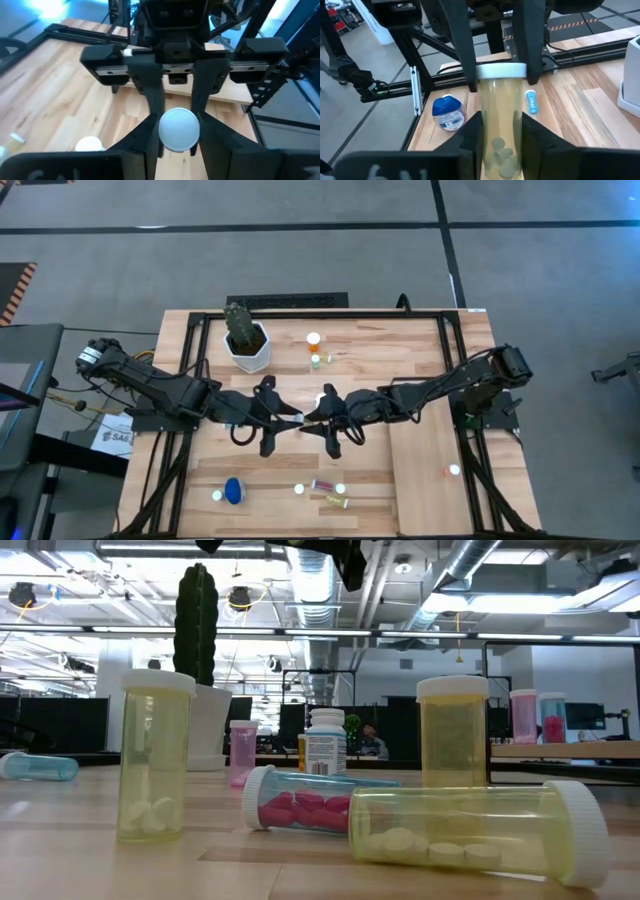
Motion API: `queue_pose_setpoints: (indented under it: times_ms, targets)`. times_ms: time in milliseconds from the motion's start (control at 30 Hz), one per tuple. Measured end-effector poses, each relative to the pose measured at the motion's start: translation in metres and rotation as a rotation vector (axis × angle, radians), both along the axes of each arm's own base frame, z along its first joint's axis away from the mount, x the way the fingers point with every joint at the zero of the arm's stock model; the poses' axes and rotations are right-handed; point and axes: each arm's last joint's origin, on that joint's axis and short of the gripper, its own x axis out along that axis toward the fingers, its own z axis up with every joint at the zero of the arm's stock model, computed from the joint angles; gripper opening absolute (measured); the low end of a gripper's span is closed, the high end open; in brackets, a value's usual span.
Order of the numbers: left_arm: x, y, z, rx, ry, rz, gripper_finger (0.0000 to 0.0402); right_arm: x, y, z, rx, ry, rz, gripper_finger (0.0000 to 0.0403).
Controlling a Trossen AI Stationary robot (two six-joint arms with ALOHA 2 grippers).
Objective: Pick and place medicine bottles onto shelf by color
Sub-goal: Put the yellow pill bottle on the shelf
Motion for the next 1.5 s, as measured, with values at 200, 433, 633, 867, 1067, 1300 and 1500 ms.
queue_pose_setpoints:
  times_ms: [200,433,633,867,1067,1300,1500]
  targets:
    - [0.0,0.002,0.002,0.084,-0.026,0.065,0.0132,-0.01,-0.003,0.017,-0.003,-0.028,-0.009,0.0105]
    - [0.004,0.001,0.011,0.178,-0.116,0.036,0.0189,-0.037,-0.013,0.053,0.003,-0.07,-0.019,0.0109]
    - [0.009,0.0,0.011,0.202,-0.167,0.029,0.02,-0.049,-0.015,0.081,-0.027,-0.241,-0.058,0.0109]
    - [0.016,-0.004,0.011,0.249,-0.252,0.013,0.02,-0.036,-0.003,0.08,-0.064,-0.364,-0.035,0.0109]
    - [0.018,-0.005,0.016,0.254,-0.308,-0.013,0.02,-0.022,0.001,0.066,-0.059,-0.394,-0.034,0.0109]
    - [0.018,-0.005,0.019,0.243,-0.333,-0.004,0.0171,-0.019,-0.001,0.064,-0.066,-0.404,-0.037,0.0109]
    - [0.018,-0.005,0.02,0.231,-0.349,0.0,0.0121,-0.02,0.002,0.065,-0.076,-0.413,-0.03,0.0109]
